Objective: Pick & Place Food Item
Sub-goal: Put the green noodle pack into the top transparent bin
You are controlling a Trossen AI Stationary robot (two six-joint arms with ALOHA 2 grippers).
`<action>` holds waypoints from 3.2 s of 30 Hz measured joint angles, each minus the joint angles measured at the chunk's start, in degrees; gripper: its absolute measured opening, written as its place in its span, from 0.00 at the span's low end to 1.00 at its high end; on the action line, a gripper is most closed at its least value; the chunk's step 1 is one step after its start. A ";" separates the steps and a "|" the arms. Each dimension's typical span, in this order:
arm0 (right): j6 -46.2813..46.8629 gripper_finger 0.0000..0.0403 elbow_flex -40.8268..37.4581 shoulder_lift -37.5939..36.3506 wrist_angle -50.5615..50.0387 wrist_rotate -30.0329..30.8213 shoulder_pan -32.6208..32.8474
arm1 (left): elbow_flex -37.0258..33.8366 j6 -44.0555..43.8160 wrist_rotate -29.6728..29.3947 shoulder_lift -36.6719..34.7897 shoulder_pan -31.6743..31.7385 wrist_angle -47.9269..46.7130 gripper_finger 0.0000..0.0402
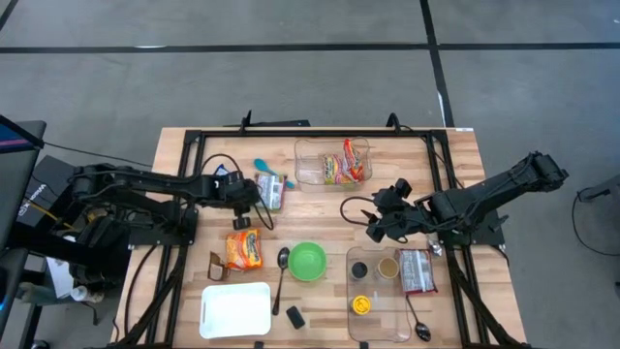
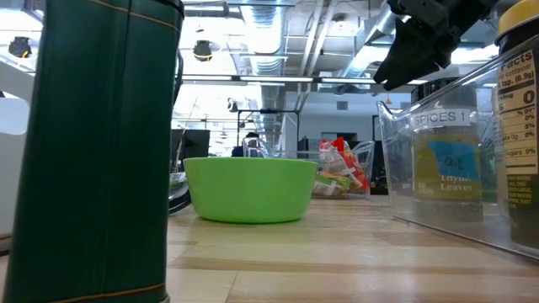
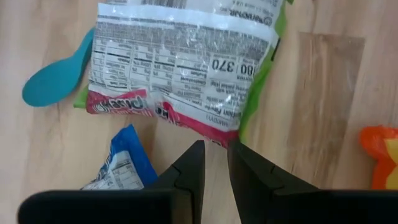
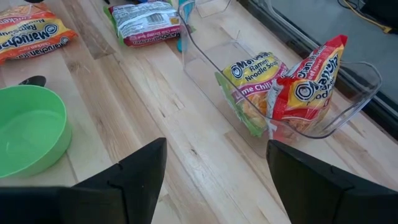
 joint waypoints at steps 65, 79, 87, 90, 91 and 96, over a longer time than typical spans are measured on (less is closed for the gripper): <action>0.02 0.67 0.00 0.00 0.02 0.09 0.24 | -10.91 -2.60 1.21 -0.15 0.22 19.77 0.26; 0.02 0.67 0.00 0.00 0.04 0.09 0.22 | -10.91 -2.60 1.04 -0.15 0.22 19.77 0.01; 0.02 0.67 0.00 0.00 0.02 0.08 0.20 | -10.91 -2.60 1.06 -0.15 0.22 19.97 0.00; 0.02 0.67 0.00 0.00 0.02 0.09 0.20 | -10.91 -2.61 1.07 -0.15 0.13 20.95 0.00; 0.02 0.67 0.00 0.00 0.02 0.09 0.20 | -10.91 -2.61 1.08 -0.15 0.06 21.21 0.00; 0.02 0.67 0.00 0.00 0.04 0.07 0.20 | -10.93 -2.62 1.28 -1.77 0.00 21.82 0.00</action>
